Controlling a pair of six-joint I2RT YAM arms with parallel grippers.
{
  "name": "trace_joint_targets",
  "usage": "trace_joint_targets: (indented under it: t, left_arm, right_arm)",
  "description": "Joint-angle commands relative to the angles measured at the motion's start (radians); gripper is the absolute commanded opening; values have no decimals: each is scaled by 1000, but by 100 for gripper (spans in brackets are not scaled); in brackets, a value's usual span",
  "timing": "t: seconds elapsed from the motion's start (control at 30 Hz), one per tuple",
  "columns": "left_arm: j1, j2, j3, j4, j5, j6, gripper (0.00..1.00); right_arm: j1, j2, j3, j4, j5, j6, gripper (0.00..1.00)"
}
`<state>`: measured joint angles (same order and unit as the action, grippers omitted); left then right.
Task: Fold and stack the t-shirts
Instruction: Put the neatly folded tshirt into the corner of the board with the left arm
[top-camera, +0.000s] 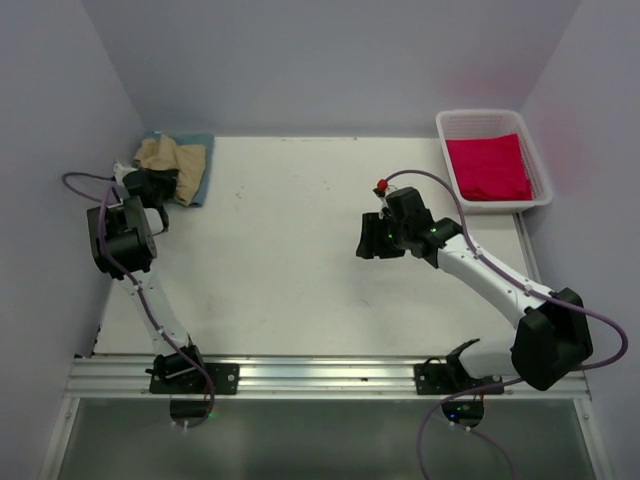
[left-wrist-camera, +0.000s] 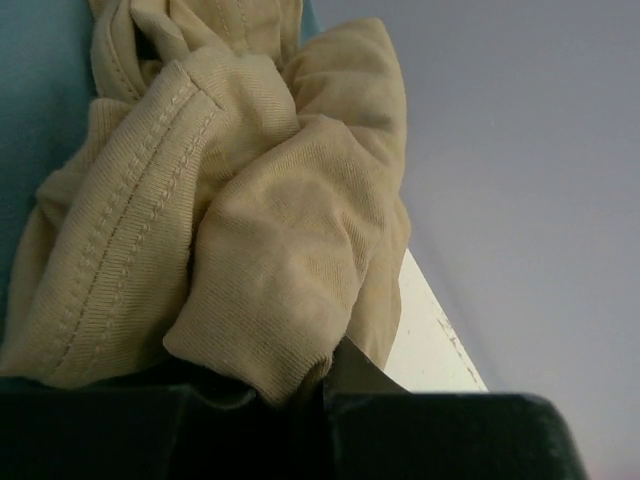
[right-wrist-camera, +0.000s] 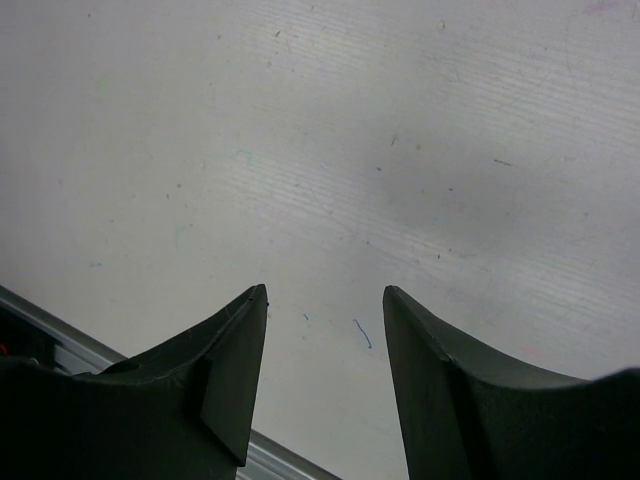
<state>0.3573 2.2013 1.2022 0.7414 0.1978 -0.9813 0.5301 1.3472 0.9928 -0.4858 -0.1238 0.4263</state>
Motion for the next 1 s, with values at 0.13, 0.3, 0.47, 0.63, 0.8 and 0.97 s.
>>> trace_joint_targets:
  t: [0.13,0.3,0.47,0.63,0.8,0.97]
  left_arm:
    - [-9,-92,-104,101,-1,-155,20]
    - [-14,-274,-255,141,-76,-189,69]
    - [-53,-607,-352,-67,-263,-165,77]
    - [-133,-848,-331,-316,-391,-157,78]
    - [-162,-804,-334,-122,-321,-77,35]
    - [-139,-531,-130,-96,-169,-33,0]
  right_arm:
    - [2,-42,-39,21,-27,0,55]
    - [1,-39,-65,45,-37,-1,56]
    - [2,-28,-80,73,-53,2,56]
    - [1,-23,-100,108,-66,14,56]
    - [1,-29,-120,137,-92,20,45]
    - [1,-60,-154,154,-112,28,1]
